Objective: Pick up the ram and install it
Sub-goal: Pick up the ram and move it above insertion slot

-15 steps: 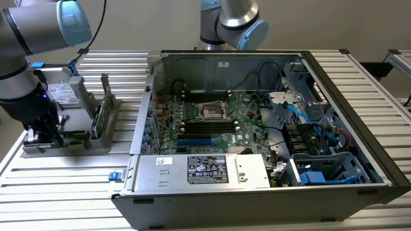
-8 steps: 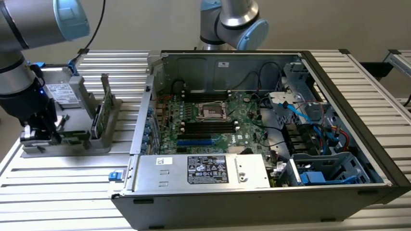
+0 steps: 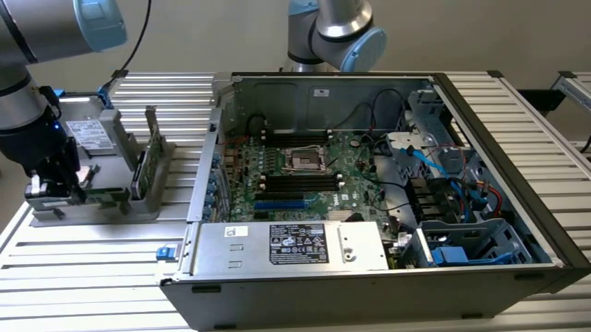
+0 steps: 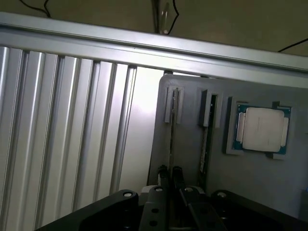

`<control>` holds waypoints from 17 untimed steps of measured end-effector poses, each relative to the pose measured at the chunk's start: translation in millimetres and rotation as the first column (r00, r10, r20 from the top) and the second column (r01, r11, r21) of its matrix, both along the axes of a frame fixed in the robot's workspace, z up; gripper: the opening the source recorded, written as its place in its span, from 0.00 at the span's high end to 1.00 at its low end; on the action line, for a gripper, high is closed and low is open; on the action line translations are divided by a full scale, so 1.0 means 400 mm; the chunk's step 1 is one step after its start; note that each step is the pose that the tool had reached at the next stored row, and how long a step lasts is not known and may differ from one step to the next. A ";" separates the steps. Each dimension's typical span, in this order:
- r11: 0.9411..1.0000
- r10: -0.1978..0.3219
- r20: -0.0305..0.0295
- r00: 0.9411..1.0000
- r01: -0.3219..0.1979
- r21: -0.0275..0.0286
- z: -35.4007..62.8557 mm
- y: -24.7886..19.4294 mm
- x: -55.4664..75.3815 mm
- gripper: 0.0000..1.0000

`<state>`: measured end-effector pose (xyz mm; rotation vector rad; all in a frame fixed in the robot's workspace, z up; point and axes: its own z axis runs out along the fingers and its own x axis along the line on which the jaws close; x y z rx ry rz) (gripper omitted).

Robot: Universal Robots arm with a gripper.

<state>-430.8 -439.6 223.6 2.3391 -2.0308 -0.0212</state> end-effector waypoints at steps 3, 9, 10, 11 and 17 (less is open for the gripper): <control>1.000 -0.003 0.000 1.000 0.003 0.000 0.011 0.001 0.000 0.86; 1.000 -0.005 0.000 1.000 0.005 0.000 0.050 0.002 0.011 0.86; 1.000 -0.005 0.000 1.000 0.005 0.000 0.058 0.002 0.014 0.86; 1.000 -0.005 0.000 1.000 0.005 0.000 0.067 0.002 0.017 0.86; 1.000 -0.005 0.000 1.000 0.005 0.001 0.118 0.002 0.048 0.86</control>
